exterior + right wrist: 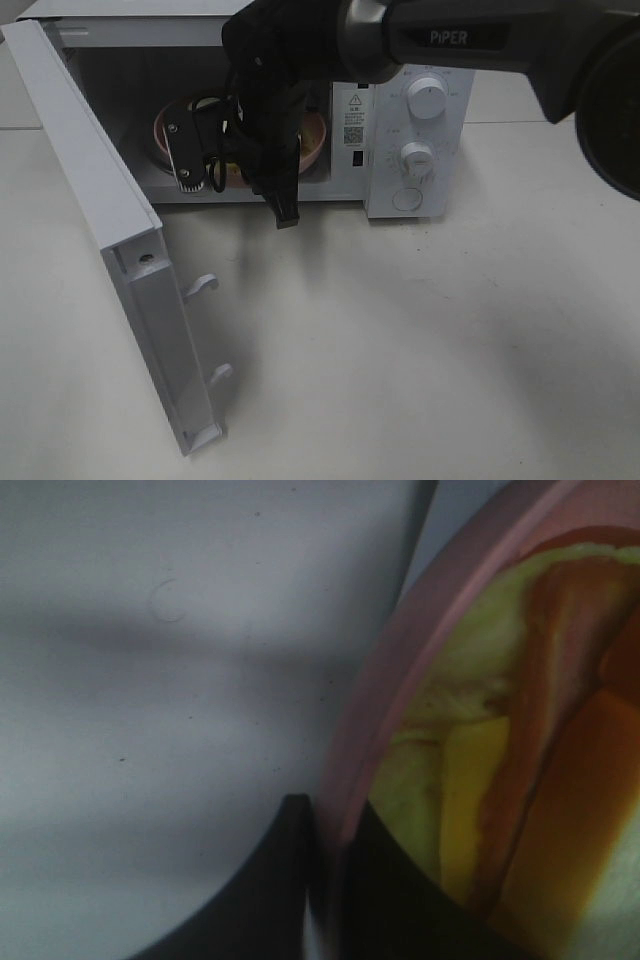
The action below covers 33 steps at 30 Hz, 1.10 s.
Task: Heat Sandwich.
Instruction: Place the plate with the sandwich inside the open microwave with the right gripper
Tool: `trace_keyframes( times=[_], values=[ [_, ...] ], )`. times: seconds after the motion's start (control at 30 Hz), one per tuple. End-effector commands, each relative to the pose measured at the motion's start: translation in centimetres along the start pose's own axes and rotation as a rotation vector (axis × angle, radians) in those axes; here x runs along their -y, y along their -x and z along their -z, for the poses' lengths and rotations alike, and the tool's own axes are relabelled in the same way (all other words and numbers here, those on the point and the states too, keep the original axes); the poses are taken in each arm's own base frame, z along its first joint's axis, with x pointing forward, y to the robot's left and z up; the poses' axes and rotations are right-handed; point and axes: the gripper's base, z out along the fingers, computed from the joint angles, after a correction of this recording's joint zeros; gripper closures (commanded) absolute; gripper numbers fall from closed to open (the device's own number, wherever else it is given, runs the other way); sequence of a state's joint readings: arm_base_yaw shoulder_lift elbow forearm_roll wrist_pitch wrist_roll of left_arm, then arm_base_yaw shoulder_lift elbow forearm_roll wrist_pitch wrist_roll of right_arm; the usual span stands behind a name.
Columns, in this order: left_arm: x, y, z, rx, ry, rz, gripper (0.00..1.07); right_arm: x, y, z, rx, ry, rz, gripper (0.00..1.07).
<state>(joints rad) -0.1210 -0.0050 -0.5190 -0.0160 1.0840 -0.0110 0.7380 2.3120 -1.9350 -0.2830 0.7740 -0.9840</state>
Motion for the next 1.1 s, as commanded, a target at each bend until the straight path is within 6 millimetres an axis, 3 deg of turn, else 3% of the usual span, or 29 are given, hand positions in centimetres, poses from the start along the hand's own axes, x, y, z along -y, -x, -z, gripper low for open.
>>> trace_keyframes(
  times=[0.03,0.33,0.87,1.03,1.1],
  values=[
    [-0.2,-0.1,0.3,0.035,0.021,-0.002,0.07,1.1,-0.3,0.1,-0.003,-0.029,-0.042,1.02],
    [-0.4,-0.1,0.3,0.038,0.044,-0.014,0.07,2.2,-1.4,-0.7,-0.004,-0.050,-0.073,1.02],
    [-0.4,-0.1,0.3,0.038,0.044,-0.014,0.07,2.3,-2.2,-2.3,-0.011,-0.053,-0.060,0.94],
    [-0.4,-0.1,0.3,0.038,0.044,-0.014,0.07,2.2,-2.2,-2.3,-0.006,-0.049,-0.075,0.83],
    [-0.4,-0.1,0.3,0.038,0.044,-0.014,0.07,2.2,-2.2,-2.3,-0.007,-0.047,-0.109,0.70]
  ],
)
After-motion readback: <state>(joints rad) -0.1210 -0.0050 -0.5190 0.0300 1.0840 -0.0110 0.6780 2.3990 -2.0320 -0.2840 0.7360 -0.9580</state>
